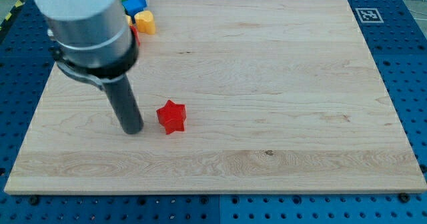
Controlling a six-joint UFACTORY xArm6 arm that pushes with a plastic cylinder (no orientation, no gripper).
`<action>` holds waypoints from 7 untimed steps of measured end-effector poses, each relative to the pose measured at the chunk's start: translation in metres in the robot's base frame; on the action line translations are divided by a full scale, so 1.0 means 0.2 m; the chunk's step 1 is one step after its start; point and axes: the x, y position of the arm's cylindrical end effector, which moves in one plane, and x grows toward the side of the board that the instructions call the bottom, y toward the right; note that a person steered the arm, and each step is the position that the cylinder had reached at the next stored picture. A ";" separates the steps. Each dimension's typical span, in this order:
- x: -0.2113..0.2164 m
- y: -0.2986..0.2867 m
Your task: Move the red star towards top right
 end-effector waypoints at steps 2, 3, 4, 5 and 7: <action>-0.01 0.30; -0.02 0.31; -0.02 0.31; -0.07 0.40; -0.11 0.50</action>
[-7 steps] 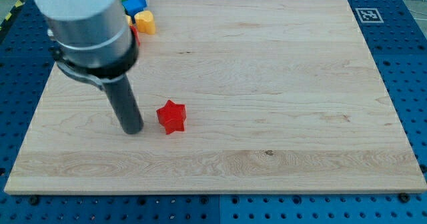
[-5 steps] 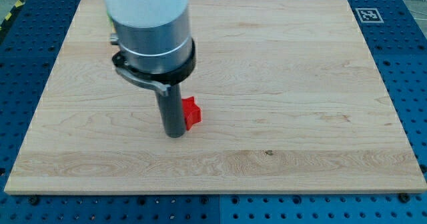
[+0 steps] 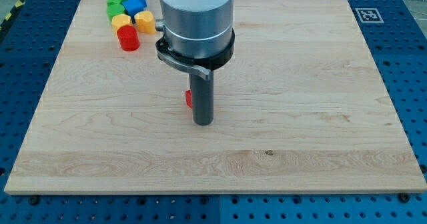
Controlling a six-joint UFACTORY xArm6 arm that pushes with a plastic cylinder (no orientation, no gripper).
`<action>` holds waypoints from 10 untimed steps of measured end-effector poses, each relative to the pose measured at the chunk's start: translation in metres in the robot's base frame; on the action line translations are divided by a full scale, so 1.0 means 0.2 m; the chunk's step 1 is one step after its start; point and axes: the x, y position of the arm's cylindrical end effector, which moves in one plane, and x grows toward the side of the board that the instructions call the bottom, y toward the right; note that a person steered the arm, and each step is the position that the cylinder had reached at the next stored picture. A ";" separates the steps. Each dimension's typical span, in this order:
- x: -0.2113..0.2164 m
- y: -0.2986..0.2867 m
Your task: Move the red star towards top right
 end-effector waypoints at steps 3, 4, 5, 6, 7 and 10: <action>0.10 0.03; 0.10 0.08; 0.08 0.09; 0.03 0.01; 0.00 -0.01; -0.09 0.15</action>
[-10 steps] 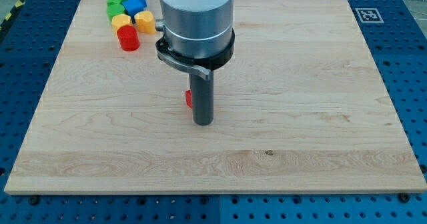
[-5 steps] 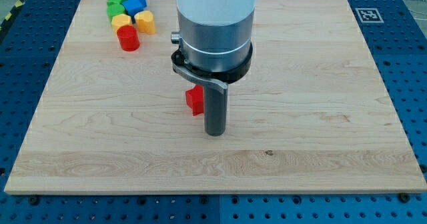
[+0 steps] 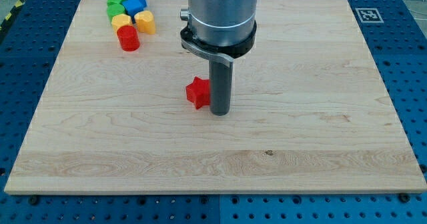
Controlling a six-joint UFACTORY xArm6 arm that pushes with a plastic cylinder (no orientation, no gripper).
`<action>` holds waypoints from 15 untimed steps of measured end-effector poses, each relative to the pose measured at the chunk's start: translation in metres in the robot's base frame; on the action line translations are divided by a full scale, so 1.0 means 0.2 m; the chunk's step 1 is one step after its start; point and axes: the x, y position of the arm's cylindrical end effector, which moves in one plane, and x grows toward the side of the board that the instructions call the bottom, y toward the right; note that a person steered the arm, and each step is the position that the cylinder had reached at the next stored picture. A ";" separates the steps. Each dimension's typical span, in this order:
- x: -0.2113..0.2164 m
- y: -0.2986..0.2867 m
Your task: Move the red star towards top right
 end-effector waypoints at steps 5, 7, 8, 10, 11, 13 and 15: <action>0.08 0.11; -0.01 -0.34; -0.05 -0.34; -0.05 -0.22; -0.05 -0.21; -0.15 -0.12; -0.11 0.00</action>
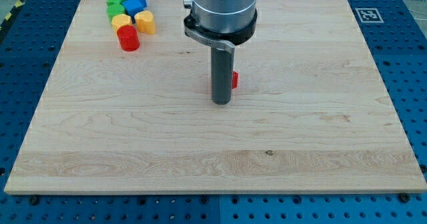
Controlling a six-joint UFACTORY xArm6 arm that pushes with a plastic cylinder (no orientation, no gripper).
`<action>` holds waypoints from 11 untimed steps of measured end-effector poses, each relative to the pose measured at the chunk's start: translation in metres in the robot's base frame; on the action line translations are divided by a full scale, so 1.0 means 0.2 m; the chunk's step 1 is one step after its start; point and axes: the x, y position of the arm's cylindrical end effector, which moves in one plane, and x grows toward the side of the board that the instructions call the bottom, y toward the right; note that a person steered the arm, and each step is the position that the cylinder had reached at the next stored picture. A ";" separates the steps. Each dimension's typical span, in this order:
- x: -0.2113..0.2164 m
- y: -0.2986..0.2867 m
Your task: Move the red star towards top right
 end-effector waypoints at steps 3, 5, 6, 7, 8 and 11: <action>-0.14 0.18; -0.02 0.03; -0.02 0.03; -0.05 0.07; -0.10 0.08; -0.31 0.08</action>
